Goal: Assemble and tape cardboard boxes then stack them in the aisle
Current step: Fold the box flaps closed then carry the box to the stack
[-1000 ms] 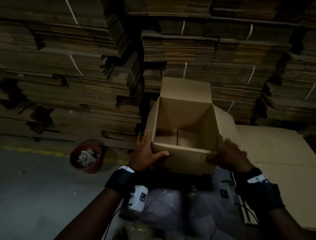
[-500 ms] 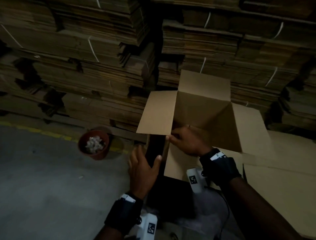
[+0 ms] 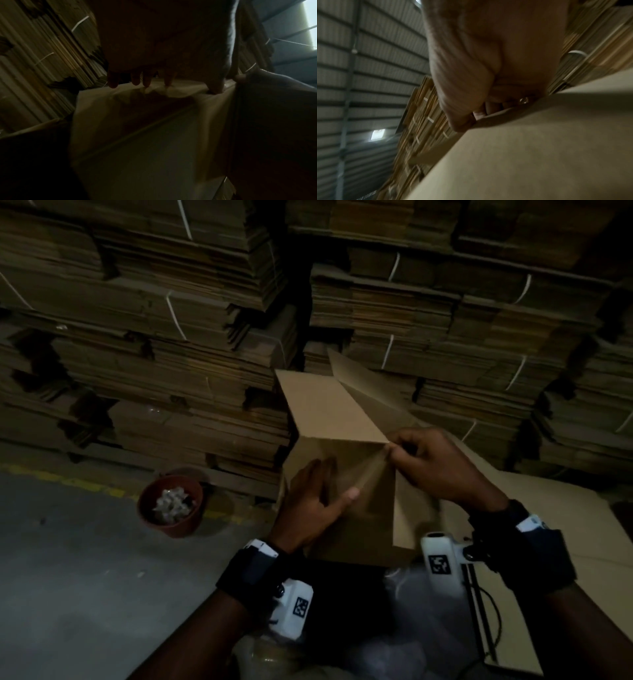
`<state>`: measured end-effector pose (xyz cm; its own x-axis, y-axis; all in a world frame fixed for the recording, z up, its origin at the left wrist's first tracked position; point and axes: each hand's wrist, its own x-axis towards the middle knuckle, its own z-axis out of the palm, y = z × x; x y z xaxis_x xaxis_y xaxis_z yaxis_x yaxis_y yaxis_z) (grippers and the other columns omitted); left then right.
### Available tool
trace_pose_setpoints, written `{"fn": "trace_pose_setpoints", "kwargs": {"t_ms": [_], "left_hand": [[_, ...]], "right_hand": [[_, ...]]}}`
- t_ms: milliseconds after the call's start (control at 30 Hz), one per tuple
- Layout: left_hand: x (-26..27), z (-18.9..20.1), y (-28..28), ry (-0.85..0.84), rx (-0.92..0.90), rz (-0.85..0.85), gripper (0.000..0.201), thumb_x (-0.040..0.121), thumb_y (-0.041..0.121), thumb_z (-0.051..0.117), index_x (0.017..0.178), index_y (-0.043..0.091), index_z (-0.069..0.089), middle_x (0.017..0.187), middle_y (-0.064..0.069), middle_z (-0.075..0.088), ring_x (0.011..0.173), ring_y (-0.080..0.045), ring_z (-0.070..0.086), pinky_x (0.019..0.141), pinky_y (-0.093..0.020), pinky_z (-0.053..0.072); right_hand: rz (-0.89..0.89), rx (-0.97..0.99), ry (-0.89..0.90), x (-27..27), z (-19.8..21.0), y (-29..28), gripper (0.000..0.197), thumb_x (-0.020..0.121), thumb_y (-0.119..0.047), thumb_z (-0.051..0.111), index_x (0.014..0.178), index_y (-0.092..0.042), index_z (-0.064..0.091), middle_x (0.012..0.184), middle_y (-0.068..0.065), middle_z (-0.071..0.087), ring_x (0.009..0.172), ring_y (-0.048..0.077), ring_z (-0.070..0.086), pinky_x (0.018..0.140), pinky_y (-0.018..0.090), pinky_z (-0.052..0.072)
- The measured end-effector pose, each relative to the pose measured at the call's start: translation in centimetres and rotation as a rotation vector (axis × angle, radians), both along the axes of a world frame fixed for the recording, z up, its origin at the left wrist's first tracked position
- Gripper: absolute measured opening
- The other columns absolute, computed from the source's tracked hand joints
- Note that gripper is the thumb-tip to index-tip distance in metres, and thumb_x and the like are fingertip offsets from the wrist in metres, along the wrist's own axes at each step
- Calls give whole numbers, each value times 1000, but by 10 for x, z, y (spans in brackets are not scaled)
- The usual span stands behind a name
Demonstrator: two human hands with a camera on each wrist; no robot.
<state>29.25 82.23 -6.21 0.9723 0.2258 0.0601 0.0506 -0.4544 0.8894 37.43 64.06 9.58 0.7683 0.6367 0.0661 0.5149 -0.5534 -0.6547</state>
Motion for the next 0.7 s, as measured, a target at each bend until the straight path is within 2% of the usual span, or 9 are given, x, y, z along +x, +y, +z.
{"fn": "trace_pose_setpoints", "kwargs": {"t_ms": [100,167,233,300,400,467,533,633,700], "left_hand": [[-12,10,10,9,113,-86,101,69,94,41,156,46,19,167,5,13,152,-14,11,123,-43,18],[-20,13,22,43,184,-134,101,66,96,41,153,55,11,168,8,3,153,-15,3,122,-47,13],[-17,11,40,70,281,-95,100,63,99,36,151,59,9,168,6,2,153,-18,1,120,-53,11],[-5,6,59,102,339,-6,101,62,99,36,151,56,13,168,2,5,154,-23,3,120,-58,13],[11,-2,86,163,266,15,102,64,96,46,152,53,15,165,-2,19,150,-29,20,118,-58,23],[18,-7,89,150,103,-79,108,66,92,58,155,47,16,161,4,31,143,-21,36,115,-47,34],[21,-10,77,130,55,-114,109,68,86,65,156,40,21,156,8,39,136,-13,44,110,-41,41],[23,-13,50,115,84,0,98,63,88,67,144,38,41,138,5,56,118,-15,59,98,-42,52],[24,-10,34,116,102,85,89,66,85,67,137,36,49,129,2,58,111,-19,60,90,-37,52]], "right_hand": [[-79,72,68,5,10,-24,25,103,-8,54,86,7,65,58,-1,50,45,2,42,43,19,33],[-137,130,110,9,11,-40,22,103,-5,52,88,1,68,60,4,53,46,5,44,43,20,35],[-171,162,149,17,6,-58,23,102,-6,52,86,-4,68,67,14,61,58,16,53,56,30,42],[-196,191,202,24,-3,-76,21,102,-9,52,95,1,69,90,28,67,77,27,60,73,41,46],[-302,186,216,34,-18,-95,26,104,-8,46,91,1,66,88,20,67,81,23,61,78,39,45],[-415,142,162,41,-31,-104,28,102,-14,47,75,-9,56,73,9,54,70,17,51,71,35,37],[-485,37,81,49,-45,-114,27,100,-23,46,74,-13,49,75,6,52,73,21,51,70,34,35],[-561,-238,-1,49,-63,-124,27,103,-33,40,102,-8,50,106,20,60,102,37,58,77,39,38],[-555,-420,-71,43,-80,-127,47,100,-45,34,123,-7,49,131,22,52,122,40,47,93,45,33]]}}
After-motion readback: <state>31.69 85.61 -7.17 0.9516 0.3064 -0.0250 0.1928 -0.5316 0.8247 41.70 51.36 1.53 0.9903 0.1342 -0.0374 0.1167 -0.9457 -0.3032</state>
